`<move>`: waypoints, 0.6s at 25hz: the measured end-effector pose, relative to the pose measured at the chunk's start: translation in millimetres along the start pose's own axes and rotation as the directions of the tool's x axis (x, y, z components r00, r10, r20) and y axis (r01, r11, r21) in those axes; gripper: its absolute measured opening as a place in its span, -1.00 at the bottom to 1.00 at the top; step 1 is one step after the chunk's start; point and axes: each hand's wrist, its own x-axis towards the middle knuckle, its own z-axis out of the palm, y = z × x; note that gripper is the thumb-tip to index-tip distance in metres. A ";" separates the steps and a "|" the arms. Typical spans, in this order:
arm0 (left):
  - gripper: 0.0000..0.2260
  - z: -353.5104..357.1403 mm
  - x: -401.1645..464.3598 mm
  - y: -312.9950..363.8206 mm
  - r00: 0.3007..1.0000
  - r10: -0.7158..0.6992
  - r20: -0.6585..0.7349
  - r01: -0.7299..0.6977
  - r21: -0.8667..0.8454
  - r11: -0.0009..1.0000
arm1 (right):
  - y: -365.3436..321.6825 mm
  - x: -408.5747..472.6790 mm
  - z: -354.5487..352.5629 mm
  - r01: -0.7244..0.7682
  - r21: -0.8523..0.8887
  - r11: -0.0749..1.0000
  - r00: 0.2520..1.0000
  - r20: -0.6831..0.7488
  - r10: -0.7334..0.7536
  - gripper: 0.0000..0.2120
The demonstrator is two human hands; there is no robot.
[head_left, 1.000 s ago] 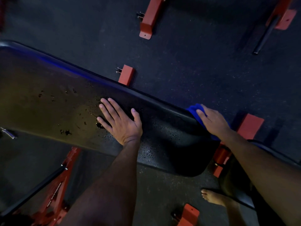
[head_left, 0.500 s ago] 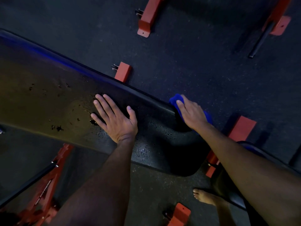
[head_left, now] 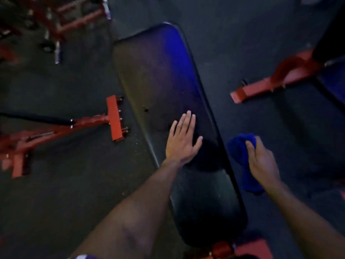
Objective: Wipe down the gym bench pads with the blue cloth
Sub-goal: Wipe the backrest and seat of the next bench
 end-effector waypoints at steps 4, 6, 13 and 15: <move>-0.34 -27.3 35.7 -52.1 0.956 -0.285 -0.064 0.284 -0.019 0.959 | -171.3 115.2 -20.0 0.561 -0.153 0.813 0.825 0.025 -0.564 -0.67; -0.35 -22.9 39.7 -75.0 0.961 -0.256 -0.107 0.256 -0.013 0.967 | -252.2 166.3 -8.3 0.720 -0.237 0.652 0.685 0.094 -0.722 -0.65; -0.35 -8.2 34.0 -83.6 0.969 -0.205 -0.137 0.199 -0.057 0.978 | -371.8 250.5 51.2 0.879 -0.228 0.419 0.465 0.215 -0.859 -0.69; -0.34 -9.3 35.7 -86.4 0.972 -0.203 -0.117 0.195 -0.076 0.978 | -380.1 255.1 64.9 0.888 -0.234 0.395 0.447 0.240 -0.862 -0.69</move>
